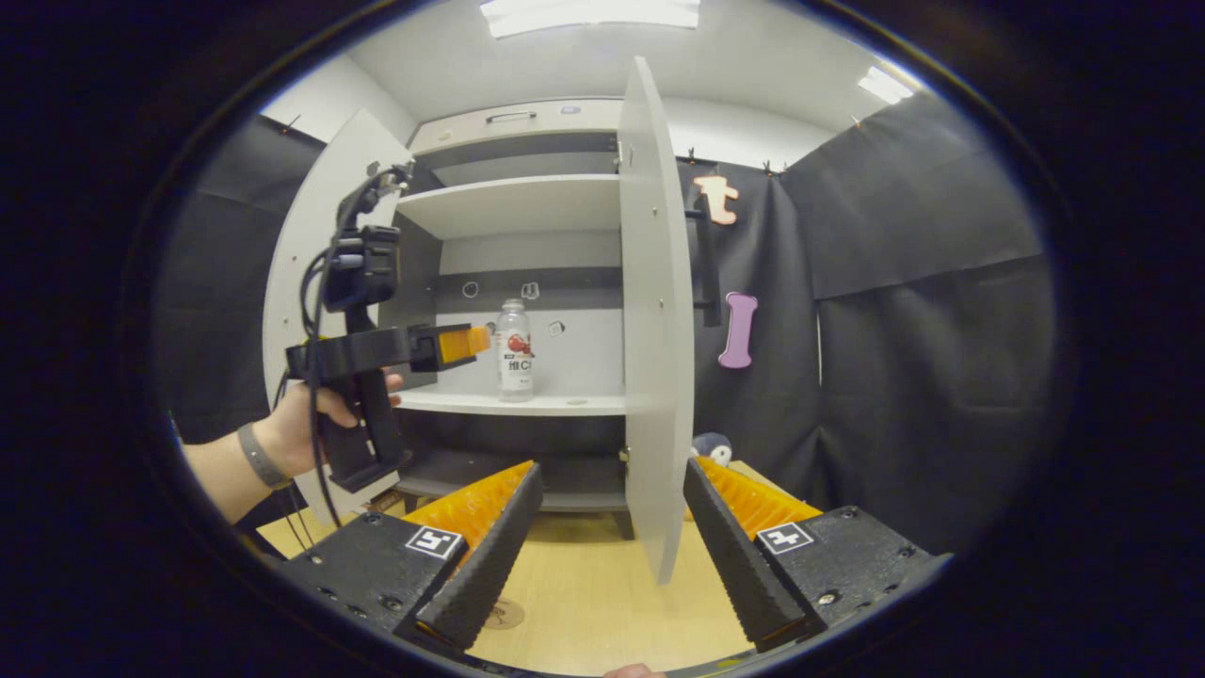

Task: Grasp the bottle in the cabinet with the left hand and place it on the coaster, then close the right door with the right hand and the left door with the left hand.

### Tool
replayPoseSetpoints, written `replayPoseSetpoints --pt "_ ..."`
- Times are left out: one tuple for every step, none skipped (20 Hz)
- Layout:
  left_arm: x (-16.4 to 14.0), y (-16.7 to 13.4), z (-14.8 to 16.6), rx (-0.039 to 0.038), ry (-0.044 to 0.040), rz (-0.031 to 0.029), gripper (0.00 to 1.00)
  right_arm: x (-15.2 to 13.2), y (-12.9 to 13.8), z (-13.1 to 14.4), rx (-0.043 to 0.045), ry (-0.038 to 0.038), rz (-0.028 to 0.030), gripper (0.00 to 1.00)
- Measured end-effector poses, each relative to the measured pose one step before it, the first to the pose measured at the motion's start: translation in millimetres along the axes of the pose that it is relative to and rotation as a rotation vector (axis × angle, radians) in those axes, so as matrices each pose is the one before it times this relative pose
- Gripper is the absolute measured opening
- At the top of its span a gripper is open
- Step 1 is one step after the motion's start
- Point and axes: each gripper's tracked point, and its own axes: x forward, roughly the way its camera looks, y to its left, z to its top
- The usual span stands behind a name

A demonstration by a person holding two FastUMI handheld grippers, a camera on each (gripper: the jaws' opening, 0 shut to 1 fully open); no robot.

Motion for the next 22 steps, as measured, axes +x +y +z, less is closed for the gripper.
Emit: replayPoseSetpoints --pt "15.76 3.79 -4.54 -0.00182 0.01613 0.00752 0.94 0.31 -3.20 0.30 0.00386 0.00138 -0.01190 0.94" --pt "14.09 4.60 -3.86 0.00196 0.01258 0.01034 0.94 -0.22 -4.84 -0.26 0.00869 0.00015 -0.01166 0.94" --pt "13.64 3.59 -1.49 0.00241 0.00414 0.01085 0.94 -0.56 -2.13 0.75 0.01249 -0.00130 -0.00786 0.94" --pt "13.95 4.05 -2.19 0.00021 0.00153 0.01252 0.94 0.05 0.07 -1.45 0.00796 -0.00012 -0.00294 0.99" --pt "15.41 4.97 -6.42 -0.00192 0.01130 0.01010 0.94 0.39 -1.85 -1.92 -0.00364 0.00517 -0.00816 0.99" --pt "11.35 3.32 -6.52 -0.00592 0.01630 0.00883 0.94 1.04 -4.20 -1.42 -0.00805 0.00509 -0.01466 0.99" --pt "10.13 3.41 -3.66 -0.00514 0.00912 0.00898 0.94 -0.15 -4.58 -0.08 -0.00546 0.00184 -0.01213 0.94" --pt "10.43 2.74 -2.06 -0.00062 0.00459 0.00924 0.94 -1.00 -6.30 -1.32 -0.00280 0.00083 -0.01271 0.94" --pt "11.28 3.20 -5.03 0.00533 0.01225 0.00674 0.94 -0.37 -5.60 0.04 -0.00136 0.00029 -0.01365 0.94" --pt "7.60 1.23 -3.07 0.00768 0.01111 0.00465 0.94 1.02 -4.76 -0.32 -0.00137 0.00139 -0.01297 0.94" --pt "7.12 1.22 -2.15 0.00793 0.00848 0.00542 0.94 1.07 -5.22 0.36 -0.00109 0.00392 -0.01268 0.94" --pt "5.10 1.16 1.28 0.00584 -0.00375 0.00649 0.94 1.41 -4.80 -1.59 0.00087 0.00340 -0.01075 0.94" --pt "4.91 2.19 0.32 0.00615 -0.00176 0.00281 0.94 1.40 -3.63 -0.60 0.00307 0.00630 -0.00968 0.94" --pt "4.02 1.23 0.19 0.00636 0.00132 0.00318 0.94 0.83 -2.74 -1.72 0.00593 0.00534 -0.00610 0.99" --pt "4.64 -0.46 -0.01 0.00441 0.00354 0.00254 0.94 1.16 -2.16 -1.23 0.00644 0.00477 -0.00426 0.94" --pt "3.74 -0.73 1.29 0.00318 -0.00193 -0.00437 0.89 0.17 -1.88 -1.93 0.00542 0.00533 -0.00234 0.94" --pt "2.64 1.29 2.10 0.00521 -0.00239 0.00500 0.94 0.87 -0.61 -1.34 0.00253 0.00573 -0.00170 0.94" --pt "3.05 -0.08 4.07 0.00858 -0.00662 -0.00218 0.94 0.58 -1.34 -2.05 0.00068 0.00355 -0.00135 0.94" --pt "1.73 0.05 3.82 0.00845 -0.00641 -0.00046 0.94 0.71 -0.51 -0.65 -0.00015 0.00313 -0.00128 0.94" --pt "2.02 -0.30 2.57 0.00694 0.00032 -0.00120 0.94 1.10 -0.82 -0.87 0.00045 0.00269 0.00089 0.94" --pt "0.81 -2.00 1.88 0.00373 0.00009 -0.00711 0.94 1.11 0.40 0.01 0.00135 0.00126 0.00210 0.94" --pt "1.44 0.11 3.53 0.00320 -0.00748 0.00279 0.94 0.59 -0.30 -0.14 0.00142 0.00020 0.00229 0.99"
